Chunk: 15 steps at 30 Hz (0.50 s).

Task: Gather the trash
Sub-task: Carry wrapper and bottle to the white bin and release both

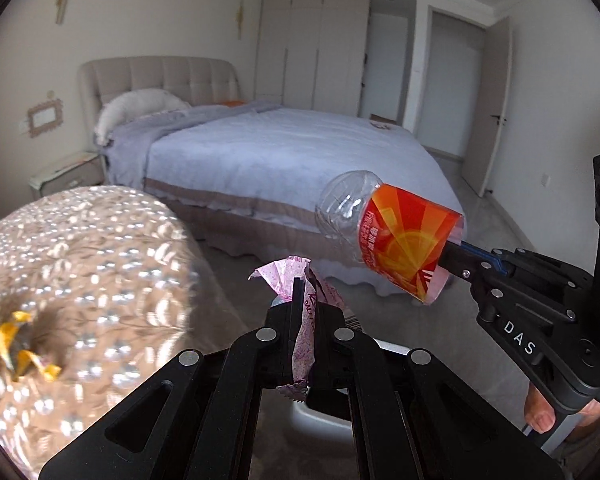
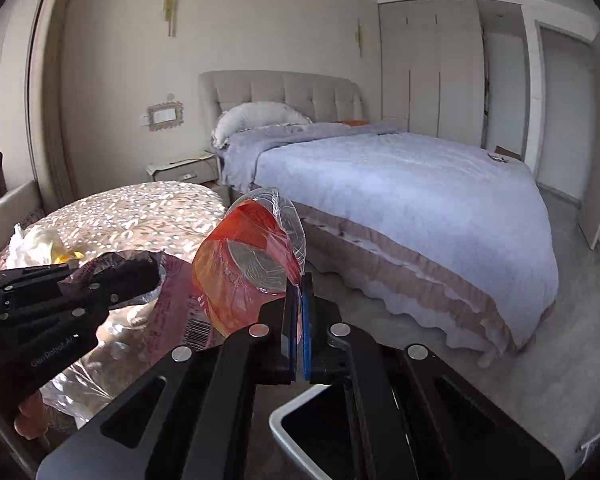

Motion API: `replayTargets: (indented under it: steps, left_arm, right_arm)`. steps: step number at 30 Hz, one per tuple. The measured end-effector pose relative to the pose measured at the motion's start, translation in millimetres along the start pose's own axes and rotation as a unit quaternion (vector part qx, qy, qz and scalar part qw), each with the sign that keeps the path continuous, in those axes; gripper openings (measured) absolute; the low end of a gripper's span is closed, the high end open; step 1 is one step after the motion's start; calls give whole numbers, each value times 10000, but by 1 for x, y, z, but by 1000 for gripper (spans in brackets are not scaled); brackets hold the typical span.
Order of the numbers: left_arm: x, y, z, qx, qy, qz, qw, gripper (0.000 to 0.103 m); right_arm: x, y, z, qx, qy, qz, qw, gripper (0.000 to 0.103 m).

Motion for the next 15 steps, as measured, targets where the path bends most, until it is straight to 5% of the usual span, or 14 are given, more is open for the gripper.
replayTargets:
  steps: [7, 15]
  left_arm:
    - [100, 53, 16, 534, -819, 487, 9940, 1]
    - [187, 81, 44, 859, -1701, 857, 9779, 1]
  right_arm:
    - [38, 56, 42, 406, -558, 364, 9970, 3]
    - [96, 93, 75, 811, -1276, 455, 9875, 3]
Point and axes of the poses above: each gripper's, at about its wrist camera, not at the fingertips, and x roughly the way its jaws point, y to its right, z to its underside, the point moved 10 cm from there along x, roughly the way its jaws point, and after that the axes turned 15 degrees about -y, right-handed, at the moved point
